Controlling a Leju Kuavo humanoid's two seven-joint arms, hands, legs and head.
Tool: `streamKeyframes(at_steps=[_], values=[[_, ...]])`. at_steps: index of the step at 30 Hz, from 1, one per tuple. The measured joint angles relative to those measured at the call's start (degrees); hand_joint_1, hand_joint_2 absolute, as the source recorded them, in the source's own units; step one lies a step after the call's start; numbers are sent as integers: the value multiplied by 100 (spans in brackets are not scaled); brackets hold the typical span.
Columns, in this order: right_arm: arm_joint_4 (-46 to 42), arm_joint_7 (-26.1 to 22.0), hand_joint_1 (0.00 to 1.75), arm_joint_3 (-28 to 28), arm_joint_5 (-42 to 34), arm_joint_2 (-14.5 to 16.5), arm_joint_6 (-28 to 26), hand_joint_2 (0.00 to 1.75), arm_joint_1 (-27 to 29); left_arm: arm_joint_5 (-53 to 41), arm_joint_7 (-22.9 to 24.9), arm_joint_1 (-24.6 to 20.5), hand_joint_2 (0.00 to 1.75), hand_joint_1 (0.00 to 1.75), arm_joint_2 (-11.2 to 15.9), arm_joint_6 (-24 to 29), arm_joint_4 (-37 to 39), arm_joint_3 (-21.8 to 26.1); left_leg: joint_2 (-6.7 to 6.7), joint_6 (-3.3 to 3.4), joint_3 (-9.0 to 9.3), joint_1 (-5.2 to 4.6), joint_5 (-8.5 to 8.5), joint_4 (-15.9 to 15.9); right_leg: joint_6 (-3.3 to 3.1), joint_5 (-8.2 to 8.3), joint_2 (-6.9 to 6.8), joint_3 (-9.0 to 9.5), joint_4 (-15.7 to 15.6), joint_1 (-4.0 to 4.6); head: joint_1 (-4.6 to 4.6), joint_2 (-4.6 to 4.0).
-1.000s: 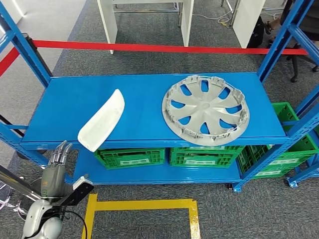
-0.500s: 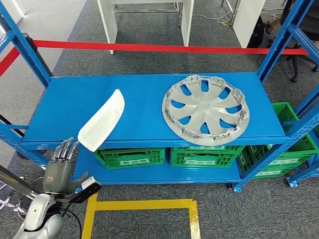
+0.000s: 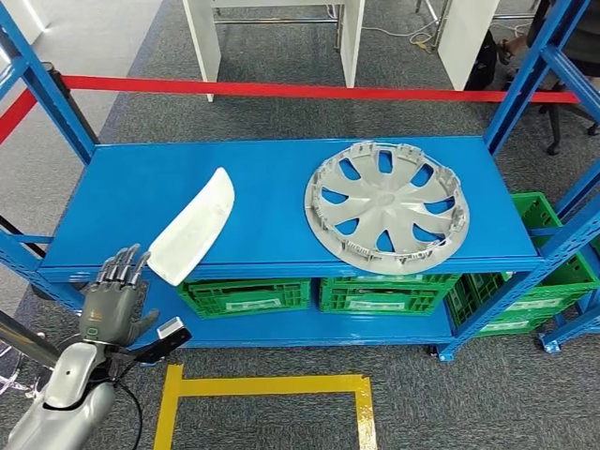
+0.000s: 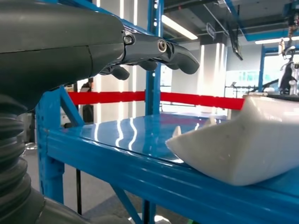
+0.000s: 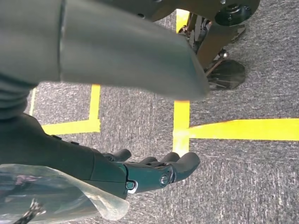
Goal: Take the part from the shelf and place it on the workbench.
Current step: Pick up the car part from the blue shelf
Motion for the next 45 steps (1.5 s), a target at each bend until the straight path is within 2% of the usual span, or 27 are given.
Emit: streamKeyframes(at_steps=[10, 21, 39, 40, 41, 44, 45], values=[[28, 0, 0, 40, 38, -49, 1, 175, -10, -372, 59, -398, 175, 0, 31, 35, 556, -275, 0, 1, 0, 0, 2, 1, 0, 0, 0, -1, 0, 0, 0, 0], [77, -2, 0, 95, 102, -110, 1, 175, -19, -768, 150, -884, 175, 0, 45, 114, 1098, -811, 0, 1, 0, 0, 3, 2, -1, 1, 1, 0, 1, 0, -1, 0], [103, -2, 0, 101, 122, -135, 2, 175, -17, -849, 205, -1071, 175, 0, 45, 140, 1336, -1054, 0, 1, 0, 0, 3, 2, -1, 2, 1, 0, 1, 0, 0, 0], [103, -2, 0, 101, 126, -139, 2, 175, -17, -853, 209, -1083, 175, 4, 45, 140, 1348, -1062, 0, 1, 0, 0, 3, 2, -1, 2, 1, 0, 1, 0, -1, 0], [104, -3, 0, 102, 129, -143, 3, 175, -17, -856, 214, -1095, 175, 30, 45, 140, 1361, -1069, 0, 1, 0, 0, 3, 2, -1, 2, 1, 0, 1, 0, 0, 0], [105, -8, 0, 105, 133, -152, 3, 175, -17, -852, 238, -1132, 175, 157, 40, 139, 1410, -1094, 0, 1, 0, 0, 3, 3, -1, 2, 1, -1, 1, 0, 0, 0], [105, -9, 0, 109, 133, -155, 3, 175, -17, -847, 249, -1145, 175, 175, 37, 139, 1429, -1102, 0, 1, 0, 0, 3, 3, -1, 2, 1, -1, 1, 0, -1, 0]])
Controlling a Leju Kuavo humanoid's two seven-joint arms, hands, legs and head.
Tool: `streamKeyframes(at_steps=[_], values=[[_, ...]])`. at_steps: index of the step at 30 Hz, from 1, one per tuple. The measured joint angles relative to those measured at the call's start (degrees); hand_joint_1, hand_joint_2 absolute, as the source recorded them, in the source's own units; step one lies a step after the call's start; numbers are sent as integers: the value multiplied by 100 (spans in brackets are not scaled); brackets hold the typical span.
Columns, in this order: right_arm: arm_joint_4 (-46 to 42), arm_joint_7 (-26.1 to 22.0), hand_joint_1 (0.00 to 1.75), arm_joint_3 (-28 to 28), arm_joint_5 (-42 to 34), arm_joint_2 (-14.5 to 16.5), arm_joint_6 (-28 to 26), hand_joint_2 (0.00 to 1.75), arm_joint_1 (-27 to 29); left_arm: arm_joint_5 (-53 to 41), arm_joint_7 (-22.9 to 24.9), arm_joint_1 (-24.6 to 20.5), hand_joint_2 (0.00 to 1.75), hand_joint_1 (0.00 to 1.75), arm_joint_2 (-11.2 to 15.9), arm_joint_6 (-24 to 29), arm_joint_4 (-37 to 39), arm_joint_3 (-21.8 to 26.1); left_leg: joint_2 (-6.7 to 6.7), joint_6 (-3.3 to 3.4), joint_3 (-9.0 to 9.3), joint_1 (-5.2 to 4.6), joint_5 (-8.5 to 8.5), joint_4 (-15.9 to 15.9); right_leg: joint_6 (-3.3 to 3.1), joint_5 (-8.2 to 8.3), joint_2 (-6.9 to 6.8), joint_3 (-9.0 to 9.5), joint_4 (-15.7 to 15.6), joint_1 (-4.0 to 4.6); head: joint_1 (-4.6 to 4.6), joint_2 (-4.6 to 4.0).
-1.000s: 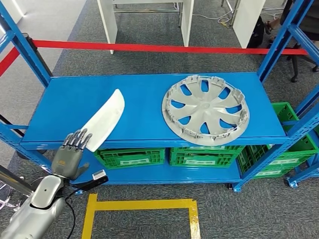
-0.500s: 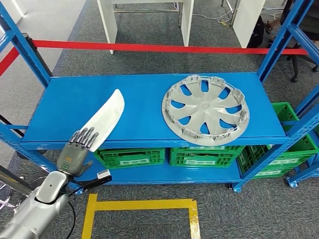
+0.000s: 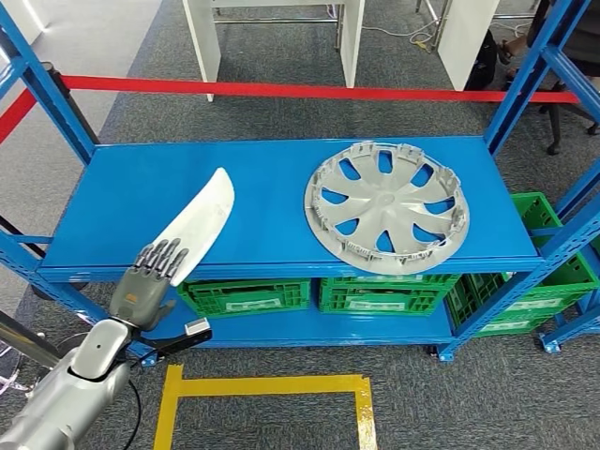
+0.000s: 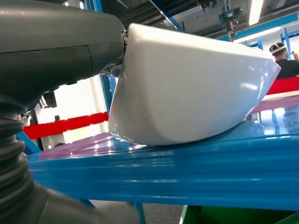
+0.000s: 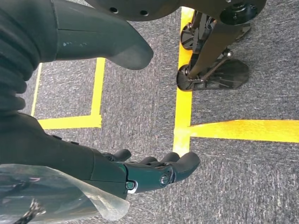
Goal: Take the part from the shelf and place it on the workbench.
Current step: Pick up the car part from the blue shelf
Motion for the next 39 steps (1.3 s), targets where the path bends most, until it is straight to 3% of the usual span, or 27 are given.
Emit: streamKeyframes(at_steps=[39], values=[[8, -74, 0, 32, 0, -81, 19, 175, 12, 103, 56, -159, 175, 175, -55, 381, 297, -18, 0, 0, 0, 0, 0, 0, 0, 0, 1, 0, 1, 1, 1, 0]])
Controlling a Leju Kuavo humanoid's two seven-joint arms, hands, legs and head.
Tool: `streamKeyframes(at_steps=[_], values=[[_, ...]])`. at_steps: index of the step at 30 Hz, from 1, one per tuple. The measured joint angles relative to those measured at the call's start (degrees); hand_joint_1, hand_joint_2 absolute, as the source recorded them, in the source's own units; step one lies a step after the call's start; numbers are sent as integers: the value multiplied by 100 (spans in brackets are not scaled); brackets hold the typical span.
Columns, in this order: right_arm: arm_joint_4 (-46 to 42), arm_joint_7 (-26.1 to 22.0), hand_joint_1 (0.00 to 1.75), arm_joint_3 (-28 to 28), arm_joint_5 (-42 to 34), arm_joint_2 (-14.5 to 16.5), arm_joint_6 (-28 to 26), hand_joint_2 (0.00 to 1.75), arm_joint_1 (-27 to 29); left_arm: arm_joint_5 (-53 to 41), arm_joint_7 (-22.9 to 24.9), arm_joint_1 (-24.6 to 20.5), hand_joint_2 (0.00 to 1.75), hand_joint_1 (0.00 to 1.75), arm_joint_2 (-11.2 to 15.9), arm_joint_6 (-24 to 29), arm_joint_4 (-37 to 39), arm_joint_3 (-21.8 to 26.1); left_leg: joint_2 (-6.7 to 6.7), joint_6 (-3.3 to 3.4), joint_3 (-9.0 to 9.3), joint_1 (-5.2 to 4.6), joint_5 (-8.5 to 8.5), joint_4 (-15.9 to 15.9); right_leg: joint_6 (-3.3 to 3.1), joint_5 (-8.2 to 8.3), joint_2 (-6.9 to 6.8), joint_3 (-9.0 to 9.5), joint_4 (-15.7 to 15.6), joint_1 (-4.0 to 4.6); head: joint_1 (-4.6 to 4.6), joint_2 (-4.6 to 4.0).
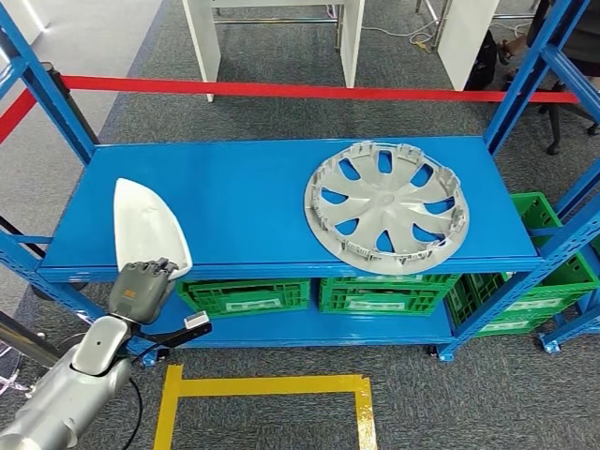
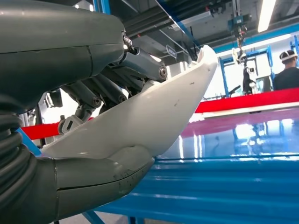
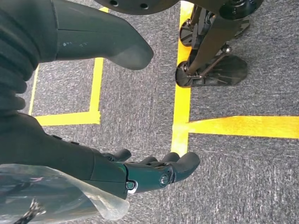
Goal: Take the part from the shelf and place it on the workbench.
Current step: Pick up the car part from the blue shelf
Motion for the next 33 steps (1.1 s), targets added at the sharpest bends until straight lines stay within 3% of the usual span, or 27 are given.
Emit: streamKeyframes(at_steps=[4, 11, 20, 33], values=[[10, -18, 0, 1, 1, 1, -7, 175, 3, -308, -153, 178, 175, 175, -3, 39, -359, 268, 0, 0, -1, 0, 0, 0, 0, 0, 1, -2, 0, 0, -1, 0], [38, -36, 0, 14, 22, 0, -15, 175, 5, -919, -331, 569, 175, 175, -7, 58, -1628, 773, 0, 0, -4, 0, 0, 0, 0, 0, 0, -4, 0, 0, 0, 0], [73, -64, 0, 39, 27, 2, -24, 175, 10, -767, -856, 758, 175, 175, -6, 62, -3027, 1237, 0, 0, -3, 0, 0, 0, 0, 0, 1, -3, 0, 0, -1, 0], [101, -107, 0, 39, 13, 2, -27, 175, 9, -805, -1152, 887, 175, 175, -162, 62, -3605, 1703, 0, 0, -4, 0, 0, 0, 0, 0, 0, -3, 0, 0, 1, 0]])
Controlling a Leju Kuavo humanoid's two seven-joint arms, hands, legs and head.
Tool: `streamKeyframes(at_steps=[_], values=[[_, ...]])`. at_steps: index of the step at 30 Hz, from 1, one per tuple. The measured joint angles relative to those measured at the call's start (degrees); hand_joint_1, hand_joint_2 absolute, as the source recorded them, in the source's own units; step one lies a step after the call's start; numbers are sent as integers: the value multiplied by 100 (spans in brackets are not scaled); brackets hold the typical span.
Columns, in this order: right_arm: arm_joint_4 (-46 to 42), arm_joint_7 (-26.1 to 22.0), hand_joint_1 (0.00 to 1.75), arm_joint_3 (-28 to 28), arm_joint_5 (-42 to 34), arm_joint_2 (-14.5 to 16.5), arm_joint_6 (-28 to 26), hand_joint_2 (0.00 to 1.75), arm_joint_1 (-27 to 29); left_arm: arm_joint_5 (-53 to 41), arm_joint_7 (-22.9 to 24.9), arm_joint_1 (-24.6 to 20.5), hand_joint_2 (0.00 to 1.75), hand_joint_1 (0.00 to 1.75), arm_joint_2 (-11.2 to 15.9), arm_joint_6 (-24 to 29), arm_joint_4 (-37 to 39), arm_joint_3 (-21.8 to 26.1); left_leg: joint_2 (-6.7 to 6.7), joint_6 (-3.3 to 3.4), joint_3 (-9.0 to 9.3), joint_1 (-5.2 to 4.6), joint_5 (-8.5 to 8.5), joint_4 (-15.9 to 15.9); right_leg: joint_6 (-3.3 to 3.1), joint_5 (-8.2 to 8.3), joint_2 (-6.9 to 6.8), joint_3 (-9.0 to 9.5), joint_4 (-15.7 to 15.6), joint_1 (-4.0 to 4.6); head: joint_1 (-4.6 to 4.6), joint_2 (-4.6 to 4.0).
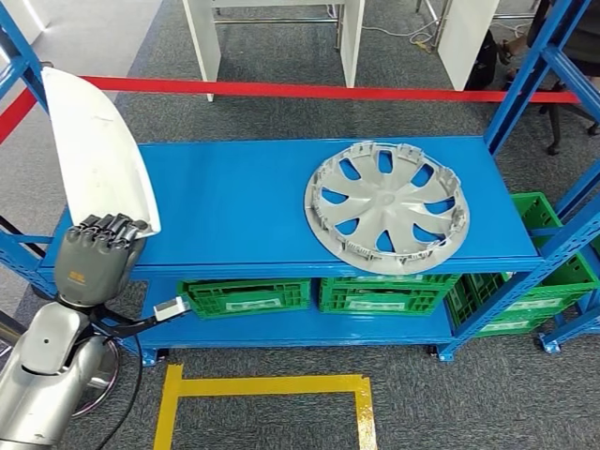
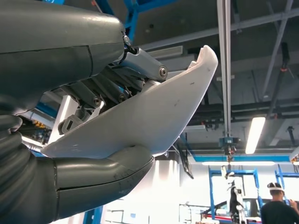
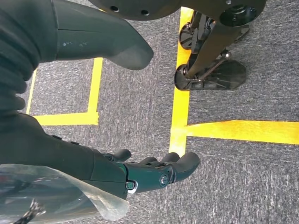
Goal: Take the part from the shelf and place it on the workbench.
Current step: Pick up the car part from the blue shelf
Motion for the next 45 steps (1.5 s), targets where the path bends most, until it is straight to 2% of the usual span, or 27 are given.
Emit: streamKeyframes(at_steps=[7, 16, 28, 32, 35, 37, 39, 40, 41, 42, 43, 44, 45], values=[[3, -8, 0, 0, -10, 0, 2, 175, 0, 160, -95, 41, 175, 175, -105, 0, -34, 134, 0, 0, 0, 0, 0, 0, 0, 0, -1, 0, 0, 0, -1, 0], [5, -6, 0, 0, -81, 0, 4, 175, -1, 486, -560, 69, 175, 175, -332, 0, 32, 376, 0, 0, 0, 0, 0, 0, 0, 0, 1, -1, 0, 0, -1, 0], [26, -8, 0, 0, -86, 1, 4, 175, -3, 446, -581, 93, 175, 175, -386, 0, 58, 445, 0, 8, -8, -15, -6, 22, 17, 11, -1, -2, -8, -13, -2, 0], [49, -17, 0, 0, -90, 13, 3, 175, -9, 376, -579, 121, 175, 175, -392, 0, 52, 499, -1, 39, -18, -31, -11, 43, 49, 27, -2, -1, -9, -30, -3, 0], [56, -30, 0, 0, -98, 24, -1, 175, -13, 337, -579, 176, 175, 175, -397, 1, -20, 545, 4, 115, -15, -11, 62, -13, 113, 11, 10, -24, 5, -36, -1, 0], [57, -38, 0, 0, -102, 24, -7, 175, -16, 328, -589, 215, 175, 175, -413, 2, -96, 554, 13, 175, -27, 23, 132, -86, 147, -240, 50, -174, 305, -39, 19, 0], [61, -41, 0, 0, -105, 27, -13, 175, -13, 326, -615, 277, 175, 175, -435, 3, -161, 572, 16, 195, -76, 28, 168, -92, 180, -633, 83, -499, 1049, -57, 36, 0], [63, -41, 0, 0, -107, 30, -15, 175, -8, 326, -630, 322, 175, 175, -444, 4, -186, 582, 16, 191, -101, 29, 180, -86, 199, -757, 86, -652, 1408, -68, 39, 0], [66, -41, 0, 0, -109, 33, -18, 175, -3, 326, -644, 369, 175, 175, -451, 4, -208, 593, 15, 182, -121, 33, 191, -78, 218, -773, 86, -729, 1606, -79, 37, 0], [68, -42, 0, -1, -110, 35, -21, 175, 1, 325, -654, 409, 175, 175, -458, 4, -225, 603, 14, 171, -137, 40, 199, -66, 235, -673, 86, -699, 1576, -91, 37, 0], [68, -42, 0, -1, -111, 35, -26, 175, 1, 323, -662, 439, 175, 175, -463, 4, -240, 613, 10, 154, -150, 54, 202, -47, 251, -478, 86, -552, 1304, -105, 38, 0], [68, -43, 0, -1, -113, 35, -31, 175, -3, 322, -668, 460, 175, 175, -469, 4, -256, 627, 5, 128, -164, 69, 200, -20, 268, -283, 92, -346, 901, -122, 39, 0], [71, -45, 0, -1, -113, 38, -34, 175, -9, 324, -673, 475, 175, 175, -474, 4, -278, 644, -3, 92, -190, 76, 198, 13, 279, -152, 114, -138, 535, -126, 48, 0]])
